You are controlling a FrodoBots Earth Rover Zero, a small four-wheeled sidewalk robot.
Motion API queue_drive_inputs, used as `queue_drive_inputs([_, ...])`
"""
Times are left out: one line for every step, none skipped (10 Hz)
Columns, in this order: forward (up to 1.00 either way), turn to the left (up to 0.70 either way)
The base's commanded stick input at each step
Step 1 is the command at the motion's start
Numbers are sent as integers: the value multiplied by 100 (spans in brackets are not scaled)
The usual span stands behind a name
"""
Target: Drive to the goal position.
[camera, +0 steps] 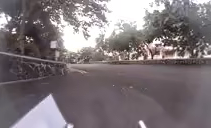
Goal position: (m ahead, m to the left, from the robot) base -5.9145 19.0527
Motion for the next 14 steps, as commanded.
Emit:
queue_drive_inputs([20,0])
queue_drive_inputs([20,0])
queue_drive_inputs([20,0])
queue_drive_inputs([20,0])
queue_drive_inputs([20,0])
queue_drive_inputs([20,0])
queue_drive_inputs([20,0])
queue_drive_inputs([20,0])
queue_drive_inputs([20,0])
queue_drive_inputs([20,0])
queue_drive_inputs([20,0])
queue_drive_inputs([20,0])
queue_drive_inputs([20,0])
queue_drive_inputs([20,0])
